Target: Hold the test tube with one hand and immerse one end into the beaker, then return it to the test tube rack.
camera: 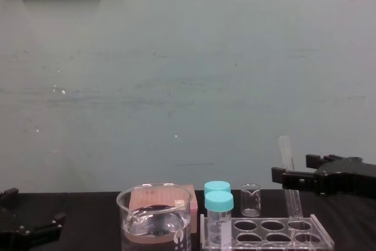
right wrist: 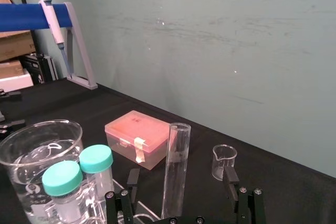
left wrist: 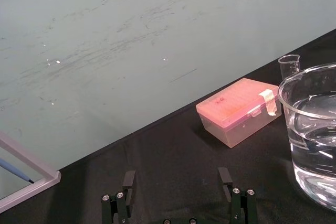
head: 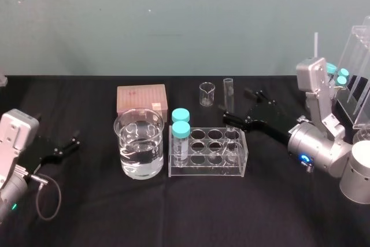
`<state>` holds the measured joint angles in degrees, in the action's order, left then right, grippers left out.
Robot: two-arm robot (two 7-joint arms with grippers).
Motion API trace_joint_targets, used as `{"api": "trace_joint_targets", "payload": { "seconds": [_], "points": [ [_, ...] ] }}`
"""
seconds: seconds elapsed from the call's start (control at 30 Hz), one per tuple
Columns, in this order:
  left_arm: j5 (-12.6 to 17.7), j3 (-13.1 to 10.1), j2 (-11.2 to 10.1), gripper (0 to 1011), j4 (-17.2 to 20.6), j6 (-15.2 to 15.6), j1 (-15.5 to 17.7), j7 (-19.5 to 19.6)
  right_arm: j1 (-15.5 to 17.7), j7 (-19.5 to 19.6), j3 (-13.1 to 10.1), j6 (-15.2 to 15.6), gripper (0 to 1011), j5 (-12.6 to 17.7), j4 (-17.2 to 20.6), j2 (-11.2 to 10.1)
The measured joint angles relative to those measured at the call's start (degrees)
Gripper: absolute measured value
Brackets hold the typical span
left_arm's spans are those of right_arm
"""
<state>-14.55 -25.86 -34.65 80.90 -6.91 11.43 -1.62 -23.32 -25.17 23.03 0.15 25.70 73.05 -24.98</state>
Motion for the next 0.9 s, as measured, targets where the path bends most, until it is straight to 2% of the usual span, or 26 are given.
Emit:
{"api": "trace_joint_targets", "payload": {
  "seconds": [0.23,0.47,0.9],
  "points": [
    [0.0,0.0,0.0,1000,0.0,0.0,0.0,0.0,-2.5,-1.4,0.4,0.0,1003,-1.5,-3.6,2.0],
    [0.0,0.0,0.0,1000,0.0,0.0,0.0,0.0,-3.5,-2.2,0.3,0.3,1002,-2.4,-5.2,3.2],
    [0.0,0.0,0.0,1000,0.0,0.0,0.0,0.0,-3.9,-2.3,0.1,0.4,1002,-3.3,-5.8,3.7]
  ]
}}
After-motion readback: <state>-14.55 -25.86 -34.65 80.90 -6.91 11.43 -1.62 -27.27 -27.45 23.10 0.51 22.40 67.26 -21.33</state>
